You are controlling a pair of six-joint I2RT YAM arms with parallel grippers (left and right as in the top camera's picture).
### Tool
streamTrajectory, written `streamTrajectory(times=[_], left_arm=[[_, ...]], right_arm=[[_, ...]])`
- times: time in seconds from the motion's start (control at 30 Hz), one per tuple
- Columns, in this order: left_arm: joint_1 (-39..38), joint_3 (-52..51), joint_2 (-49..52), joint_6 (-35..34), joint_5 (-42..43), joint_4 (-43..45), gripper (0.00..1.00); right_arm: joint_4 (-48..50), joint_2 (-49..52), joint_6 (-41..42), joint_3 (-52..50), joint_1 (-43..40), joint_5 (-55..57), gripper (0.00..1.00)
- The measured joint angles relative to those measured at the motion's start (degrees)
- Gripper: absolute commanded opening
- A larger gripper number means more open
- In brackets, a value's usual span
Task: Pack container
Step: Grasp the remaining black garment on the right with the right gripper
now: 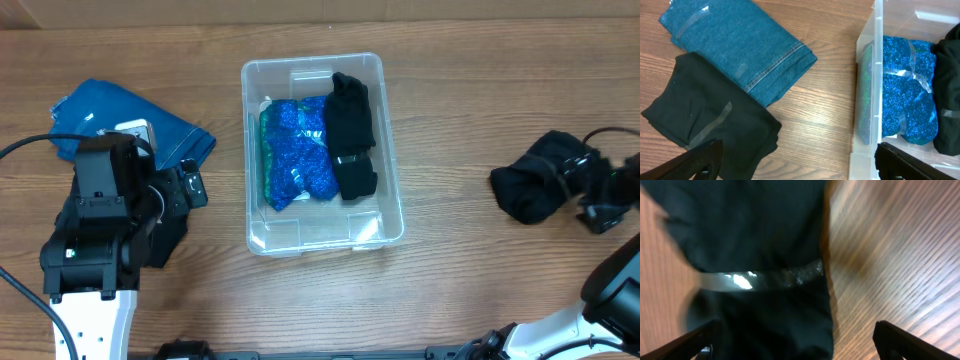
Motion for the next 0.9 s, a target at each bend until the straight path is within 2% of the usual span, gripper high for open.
streamTrajectory(times=[0.13, 0.2, 0.3, 0.37, 0.4, 0.47, 0.6, 0.73, 0.83, 0.9], left_arm=[[0.00, 0.00, 0.00, 0.00, -0.02, -0.04, 1.00], [0.00, 0.00, 0.00, 0.00, -0.02, -0.02, 1.00], [0.00, 0.00, 0.00, 0.00, -0.02, 0.02, 1.00], [0.02, 0.00, 0.00, 0.00, 0.00, 0.02, 1.00], [0.00, 0.00, 0.00, 0.00, 0.00, -0.02, 1.00], [0.02, 0.00, 0.00, 0.00, 0.42, 0.00, 1.00], [0.00, 0.00, 0.00, 0.00, 1.25, 0.00, 1.00], [0.00, 0.00, 0.00, 0.00, 1.46, -0.02, 1.00], [0.00, 0.00, 0.00, 0.00, 1.46, 0.00, 1.00], [0.02, 0.00, 0.00, 0.00, 1.46, 0.00, 1.00]], right_arm=[[14.64, -0.90, -0.17, -9.16, -0.09, -5.38, 0.99], [19.78, -1.55, -0.22, -11.43, -0.07, -8.24, 0.89], [23.28, -2.05, -0.07, -13.64, -0.07, -10.21, 0.54], [23.54, -1.75, -0.26, -14.51, -0.07, -10.73, 0.25], [23.69, -1.60, -0.09, -14.88, -0.04, -10.73, 0.20], [23.78, -1.51, -0.22, -15.30, -0.04, -11.06, 0.04], [24.02, -1.51, -0.46, -15.30, -0.07, -11.69, 0.04], [22.25, -1.51, -2.82, -14.12, -0.02, -19.28, 0.04], [16.70, -4.24, -5.22, -9.18, 1.51, -23.15, 0.04], [12.24, -10.12, -9.27, -2.95, 5.66, -23.58, 0.04]])
